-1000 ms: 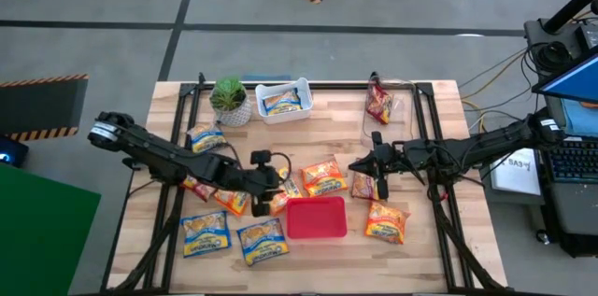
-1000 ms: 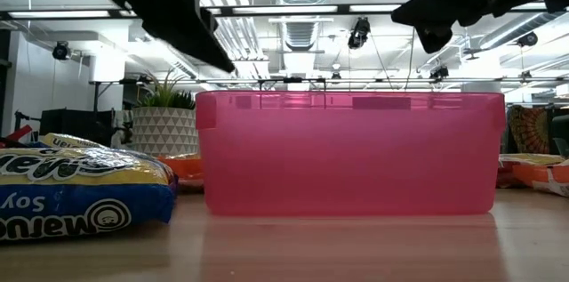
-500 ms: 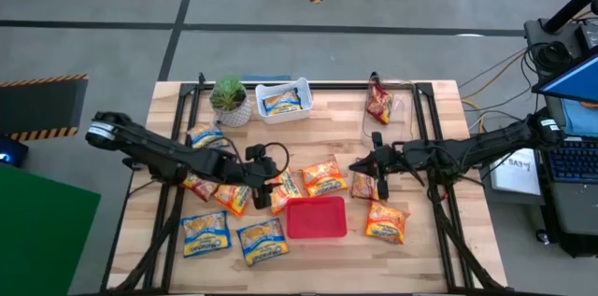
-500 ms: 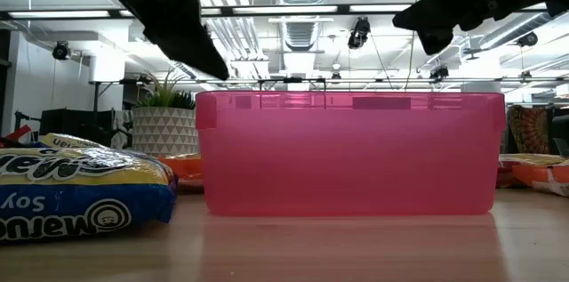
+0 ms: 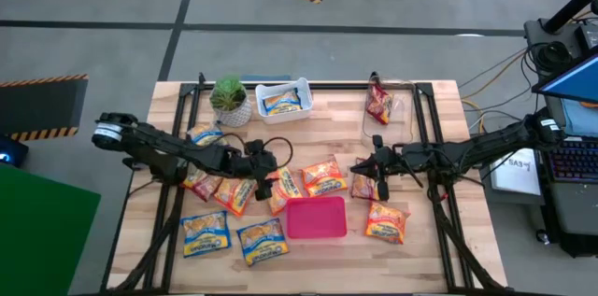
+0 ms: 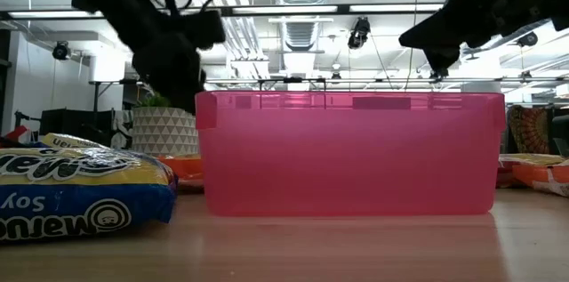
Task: Sort Maruchan noodles
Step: Put the orange noodle pack into the red bin
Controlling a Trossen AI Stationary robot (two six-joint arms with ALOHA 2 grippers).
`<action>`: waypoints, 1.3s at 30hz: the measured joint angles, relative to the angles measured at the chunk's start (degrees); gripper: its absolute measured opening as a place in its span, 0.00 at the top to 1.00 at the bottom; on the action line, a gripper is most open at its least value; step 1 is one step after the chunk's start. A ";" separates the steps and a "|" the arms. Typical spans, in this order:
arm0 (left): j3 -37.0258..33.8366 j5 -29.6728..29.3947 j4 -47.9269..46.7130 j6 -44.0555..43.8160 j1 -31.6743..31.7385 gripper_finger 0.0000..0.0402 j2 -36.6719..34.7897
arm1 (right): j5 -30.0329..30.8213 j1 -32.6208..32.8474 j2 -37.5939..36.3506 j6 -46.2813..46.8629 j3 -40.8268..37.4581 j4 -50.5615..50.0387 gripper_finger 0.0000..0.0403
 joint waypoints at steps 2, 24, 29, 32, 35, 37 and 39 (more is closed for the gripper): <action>-2.08 2.14 3.29 -0.24 1.02 0.45 -0.07 | 0.00 0.00 0.00 0.96 -0.35 0.35 0.98; -13.16 4.49 22.08 -2.37 2.50 0.48 0.77 | 0.06 0.00 0.02 6.21 -1.18 3.89 0.98; -14.70 4.39 25.32 -2.85 2.50 0.51 2.22 | 0.08 0.00 0.11 7.14 -1.18 3.90 0.98; -14.77 3.13 25.63 -2.87 2.51 0.55 2.85 | 0.13 0.00 0.11 7.13 -1.18 4.50 0.98; -14.69 2.77 26.18 -2.35 2.55 0.61 3.67 | 0.13 0.00 0.11 7.17 -1.18 5.76 0.98; -14.65 0.85 26.31 -2.04 2.50 0.68 4.20 | 0.13 0.00 0.11 7.54 -1.18 6.51 0.98; -14.48 -4.35 26.01 -2.26 2.50 0.75 4.63 | 0.13 0.00 0.11 8.39 -1.18 7.30 0.98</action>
